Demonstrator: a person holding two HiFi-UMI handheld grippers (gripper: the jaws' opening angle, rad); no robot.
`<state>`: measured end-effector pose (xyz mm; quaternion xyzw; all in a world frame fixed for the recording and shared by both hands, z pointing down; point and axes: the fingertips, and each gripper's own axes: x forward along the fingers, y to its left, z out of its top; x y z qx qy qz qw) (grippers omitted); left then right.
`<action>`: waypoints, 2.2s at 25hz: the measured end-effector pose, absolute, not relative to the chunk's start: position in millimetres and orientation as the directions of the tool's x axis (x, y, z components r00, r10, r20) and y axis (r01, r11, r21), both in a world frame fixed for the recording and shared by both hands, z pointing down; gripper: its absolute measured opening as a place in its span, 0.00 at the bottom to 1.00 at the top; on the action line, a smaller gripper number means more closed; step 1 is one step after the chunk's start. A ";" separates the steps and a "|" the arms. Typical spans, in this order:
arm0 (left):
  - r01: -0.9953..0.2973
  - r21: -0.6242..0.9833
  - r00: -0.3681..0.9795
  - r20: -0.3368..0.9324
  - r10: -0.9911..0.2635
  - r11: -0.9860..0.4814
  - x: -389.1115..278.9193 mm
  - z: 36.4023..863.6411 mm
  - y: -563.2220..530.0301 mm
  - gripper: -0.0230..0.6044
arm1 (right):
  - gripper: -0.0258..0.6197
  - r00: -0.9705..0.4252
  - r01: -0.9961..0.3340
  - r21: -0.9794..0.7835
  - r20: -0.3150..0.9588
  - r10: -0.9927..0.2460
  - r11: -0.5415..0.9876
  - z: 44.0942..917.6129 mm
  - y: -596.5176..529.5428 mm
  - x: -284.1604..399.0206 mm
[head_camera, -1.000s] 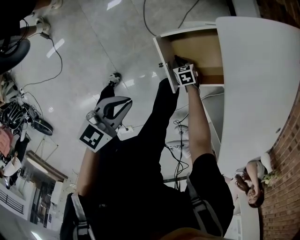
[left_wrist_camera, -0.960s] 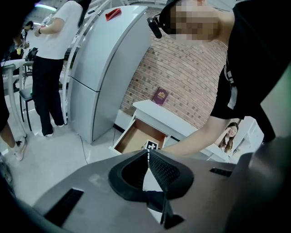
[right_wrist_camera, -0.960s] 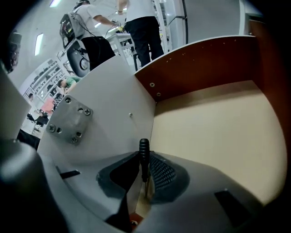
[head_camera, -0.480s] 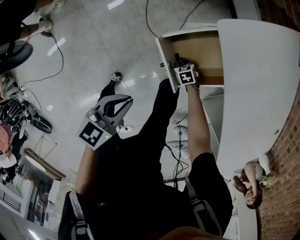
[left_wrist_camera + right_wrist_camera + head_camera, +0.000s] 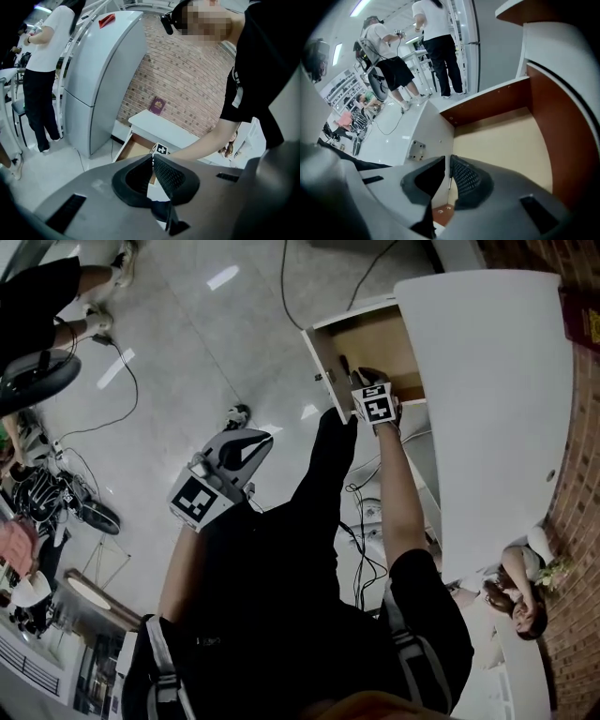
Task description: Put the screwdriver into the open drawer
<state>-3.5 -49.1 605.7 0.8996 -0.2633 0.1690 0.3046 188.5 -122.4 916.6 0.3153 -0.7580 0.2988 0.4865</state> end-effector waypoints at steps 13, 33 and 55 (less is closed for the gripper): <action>-0.431 0.344 0.875 0.383 -0.295 -0.834 9.8 528.0 -62.0 0.07 | 0.15 -0.330 -0.830 -0.147 0.907 -0.262 0.538 791.2 -51.2 181.5; -0.151 0.209 0.925 0.374 -0.064 -0.966 29.3 500.9 -26.7 0.07 | 0.13 -0.389 -0.916 -0.178 0.604 -0.695 0.358 580.9 27.7 132.3; -0.057 0.255 0.952 0.306 0.024 -0.965 33.5 494.6 -6.5 0.07 | 0.13 -0.303 -0.947 -0.096 0.578 -0.757 0.306 552.2 69.6 123.5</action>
